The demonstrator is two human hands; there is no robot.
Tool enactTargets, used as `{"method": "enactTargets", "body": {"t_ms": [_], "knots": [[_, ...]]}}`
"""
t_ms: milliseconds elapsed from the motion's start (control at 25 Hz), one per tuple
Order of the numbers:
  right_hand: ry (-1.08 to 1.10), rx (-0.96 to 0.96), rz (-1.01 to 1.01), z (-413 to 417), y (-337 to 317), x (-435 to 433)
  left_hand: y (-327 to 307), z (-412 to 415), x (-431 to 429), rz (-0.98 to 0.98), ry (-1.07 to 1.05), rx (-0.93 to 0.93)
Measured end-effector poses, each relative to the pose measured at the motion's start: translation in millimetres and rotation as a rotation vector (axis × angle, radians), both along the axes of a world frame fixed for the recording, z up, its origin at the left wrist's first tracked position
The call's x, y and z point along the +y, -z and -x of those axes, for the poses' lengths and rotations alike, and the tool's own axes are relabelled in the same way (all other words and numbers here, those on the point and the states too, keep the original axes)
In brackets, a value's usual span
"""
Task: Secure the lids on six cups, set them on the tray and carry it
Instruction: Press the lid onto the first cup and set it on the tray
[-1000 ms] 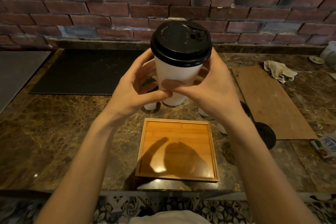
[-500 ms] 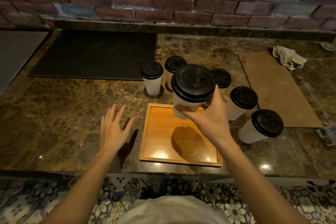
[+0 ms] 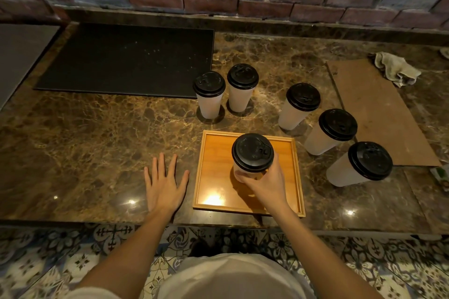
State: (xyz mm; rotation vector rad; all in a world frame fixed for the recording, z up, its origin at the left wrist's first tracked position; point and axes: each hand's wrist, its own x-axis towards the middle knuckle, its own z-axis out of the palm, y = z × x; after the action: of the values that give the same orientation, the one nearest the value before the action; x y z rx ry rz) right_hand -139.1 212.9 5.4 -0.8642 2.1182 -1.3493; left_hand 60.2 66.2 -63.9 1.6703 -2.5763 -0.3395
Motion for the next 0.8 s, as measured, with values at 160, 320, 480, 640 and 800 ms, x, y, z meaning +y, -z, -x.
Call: {"method": "enactTargets", "body": {"t_ms": [160,320,480,640,800], "knots": [[0.01,0.004,-0.013,-0.8,8.5,-5.4,0.4,0.1,-0.7,0.005,-0.01,0.019],[-0.002,0.0,-0.017,-1.9,8.6,-28.8,-0.6,1.4,-0.9,0.016,-0.015,0.029],[-0.045,0.007,-0.004,-4.1,5.9,-57.7,-0.4,2.1,-1.4,0.031,-0.02,0.017],[-0.084,0.001,0.006,-2.2,4.3,-82.9,0.9,2.8,-2.6,0.031,-0.019,0.033],[-0.11,-0.003,0.002,-2.3,4.8,-99.3,2.1,3.9,-4.0,0.029,-0.028,0.027]]}}
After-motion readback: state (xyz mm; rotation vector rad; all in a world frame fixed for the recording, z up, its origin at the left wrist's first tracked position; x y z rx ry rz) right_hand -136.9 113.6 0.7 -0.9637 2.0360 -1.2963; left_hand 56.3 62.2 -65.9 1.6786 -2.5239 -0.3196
